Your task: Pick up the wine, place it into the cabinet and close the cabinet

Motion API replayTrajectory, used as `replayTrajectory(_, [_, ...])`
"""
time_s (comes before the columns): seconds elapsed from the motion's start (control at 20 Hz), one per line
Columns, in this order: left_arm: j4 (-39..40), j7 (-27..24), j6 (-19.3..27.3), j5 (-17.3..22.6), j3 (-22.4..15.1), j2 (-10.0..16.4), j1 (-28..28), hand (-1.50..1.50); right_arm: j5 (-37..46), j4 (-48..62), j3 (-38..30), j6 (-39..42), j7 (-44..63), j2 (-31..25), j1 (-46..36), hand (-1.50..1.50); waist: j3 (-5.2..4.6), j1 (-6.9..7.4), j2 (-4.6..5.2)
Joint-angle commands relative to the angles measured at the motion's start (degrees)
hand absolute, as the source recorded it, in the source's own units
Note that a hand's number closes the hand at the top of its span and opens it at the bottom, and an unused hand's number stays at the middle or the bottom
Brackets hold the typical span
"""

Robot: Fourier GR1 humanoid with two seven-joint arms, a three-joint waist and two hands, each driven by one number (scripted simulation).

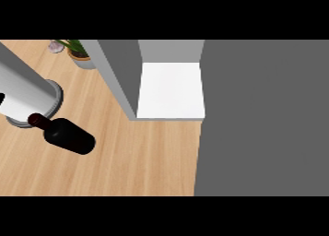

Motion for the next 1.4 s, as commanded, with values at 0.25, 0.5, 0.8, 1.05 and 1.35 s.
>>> replayTrajectory(0.25, [-8.3, 11.55, 7.66, 3.61, 1.48, 2.15, -3.38, -1.5, -2.76, -8.22, -2.06, -4.92, 20.06, -1.85, -13.14, -1.5, 0.02, 0.02, 0.1])
replayTrajectory(0.5, [-11.58, 15.48, 11.91, 2.66, 1.49, 2.85, -4.34, -1.5, -2.43, -14.91, -0.48, -7.06, 27.04, -1.73, -13.66, -1.5, 0.02, -0.56, -0.07])
replayTrajectory(0.8, [-12.33, 18.39, 10.16, 5.33, 3.46, 4.29, -2.93, -1.5, -3.26, -13.58, -4.92, -9.31, 31.18, -2.54, -19.61, -1.5, 0.03, -0.35, -0.02])
replayTrajectory(1.05, [-8.23, 17.62, 11.9, -0.09, 0.89, 4.39, -7.31, -1.5, -0.7, -6.72, -3.55, -9.7, 30.14, -1.68, -24.84, -1.5, 0.05, -0.23, 0.14])
replayTrajectory(1.35, [-3.19, 12.94, 10.9, -2.34, 1.16, 1.46, -5.76, -1.5, -3.0, -15.07, -5.97, -11.62, 40.12, -4.12, -26.8, -1.5, 0.03, -0.78, 0.0])
